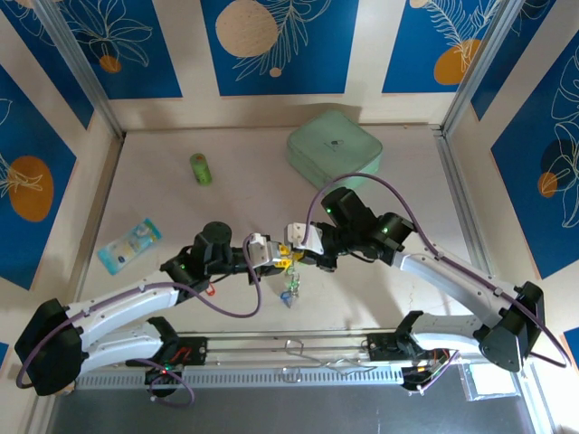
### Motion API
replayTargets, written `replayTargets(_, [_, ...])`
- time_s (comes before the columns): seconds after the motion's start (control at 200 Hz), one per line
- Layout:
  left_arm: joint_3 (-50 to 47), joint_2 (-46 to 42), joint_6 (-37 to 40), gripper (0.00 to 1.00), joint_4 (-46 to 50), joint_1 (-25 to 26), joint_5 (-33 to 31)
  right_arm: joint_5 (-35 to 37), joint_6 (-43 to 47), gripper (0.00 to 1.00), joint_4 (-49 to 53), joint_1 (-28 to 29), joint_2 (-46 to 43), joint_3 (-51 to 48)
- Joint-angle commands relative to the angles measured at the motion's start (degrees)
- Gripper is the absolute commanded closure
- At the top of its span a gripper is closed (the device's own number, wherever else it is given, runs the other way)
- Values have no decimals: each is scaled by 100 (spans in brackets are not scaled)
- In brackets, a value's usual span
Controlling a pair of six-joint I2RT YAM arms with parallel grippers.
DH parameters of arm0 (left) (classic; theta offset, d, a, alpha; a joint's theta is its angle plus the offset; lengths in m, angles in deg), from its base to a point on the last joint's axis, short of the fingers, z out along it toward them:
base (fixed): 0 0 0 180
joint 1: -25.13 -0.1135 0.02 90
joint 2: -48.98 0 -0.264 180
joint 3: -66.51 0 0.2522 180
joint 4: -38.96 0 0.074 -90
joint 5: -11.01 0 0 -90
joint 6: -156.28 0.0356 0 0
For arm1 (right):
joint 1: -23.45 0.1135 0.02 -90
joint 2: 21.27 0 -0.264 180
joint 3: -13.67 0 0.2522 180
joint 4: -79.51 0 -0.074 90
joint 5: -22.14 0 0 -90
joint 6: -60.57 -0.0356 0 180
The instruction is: Put the keys on the keyring
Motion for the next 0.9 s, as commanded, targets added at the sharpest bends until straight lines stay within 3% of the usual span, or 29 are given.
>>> replayTargets(0.0, [211, 39, 95, 79, 145, 38, 37, 156, 208, 100, 225, 112, 32, 258])
replayTargets(0.41, [256, 147, 88, 100, 169, 44, 5, 116, 114, 100, -37, 241, -69, 178])
replayTargets(0.495, [134, 61, 0, 100, -37, 38, -67, -150, -237, 77, -451, -13, -369, -157])
replayTargets(0.585, [-85, -46, -231, 100, -536, 39, -128, -626, -750, 64, -932, -391, -752, -661])
replayTargets(0.895, [-552, -32, -855, 100, -1761, 37, 47, -736, -1602, 60, -1658, -565, -1181, -1761])
